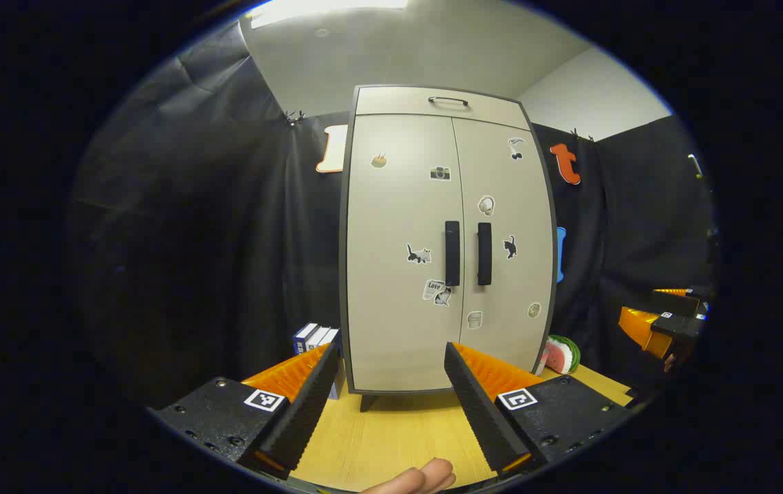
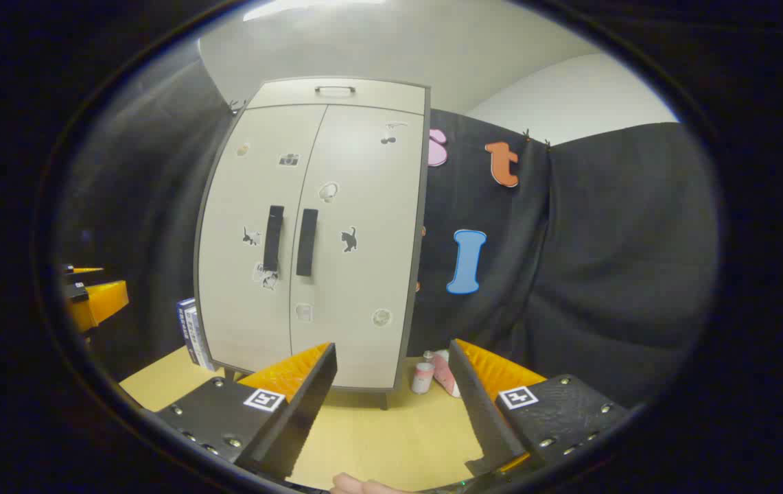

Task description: Open the right door of the double-door shoe cabinet with the right hand, and open the left door with the left hand.

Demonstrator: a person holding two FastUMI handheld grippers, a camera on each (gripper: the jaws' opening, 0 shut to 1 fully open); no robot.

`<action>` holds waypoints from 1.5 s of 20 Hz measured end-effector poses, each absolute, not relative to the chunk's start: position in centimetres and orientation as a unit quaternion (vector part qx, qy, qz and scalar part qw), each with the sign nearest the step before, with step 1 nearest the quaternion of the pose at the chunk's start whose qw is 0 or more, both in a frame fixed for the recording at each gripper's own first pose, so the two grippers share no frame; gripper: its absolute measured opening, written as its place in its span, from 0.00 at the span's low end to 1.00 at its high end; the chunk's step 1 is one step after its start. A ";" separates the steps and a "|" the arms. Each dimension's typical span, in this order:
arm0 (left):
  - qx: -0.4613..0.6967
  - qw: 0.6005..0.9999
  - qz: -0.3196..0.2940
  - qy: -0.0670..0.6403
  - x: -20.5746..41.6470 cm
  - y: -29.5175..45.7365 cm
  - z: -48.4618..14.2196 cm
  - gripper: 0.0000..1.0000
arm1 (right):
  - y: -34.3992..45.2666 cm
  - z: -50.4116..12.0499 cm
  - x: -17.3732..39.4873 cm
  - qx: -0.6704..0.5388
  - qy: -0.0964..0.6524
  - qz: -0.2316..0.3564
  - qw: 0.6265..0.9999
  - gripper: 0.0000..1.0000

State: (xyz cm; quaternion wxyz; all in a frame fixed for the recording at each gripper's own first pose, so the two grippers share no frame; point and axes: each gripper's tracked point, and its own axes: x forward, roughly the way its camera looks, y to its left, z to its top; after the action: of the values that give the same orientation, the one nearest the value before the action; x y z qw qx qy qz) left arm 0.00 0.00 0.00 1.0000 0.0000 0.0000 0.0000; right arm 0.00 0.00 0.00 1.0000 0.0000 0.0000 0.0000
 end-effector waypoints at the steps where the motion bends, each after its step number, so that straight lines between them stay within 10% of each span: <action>1: -0.003 1.000 0.003 0.001 0.1 0.3 -0.2 0.97 | -0.3 0.0 0.0 -0.004 0.000 -0.002 1.000 0.97; 30: 0.006 1.000 0.002 0.005 2.8 1.9 1.2 0.97 | 3.1 3.6 6.5 0.028 0.028 0.034 0.999 0.97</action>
State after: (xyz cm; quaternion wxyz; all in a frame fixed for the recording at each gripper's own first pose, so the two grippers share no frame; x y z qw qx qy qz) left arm 2.83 1.91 1.18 1.0000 0.0061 0.0049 0.0018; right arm 6.55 3.06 3.62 0.9986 0.0282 0.0283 0.0338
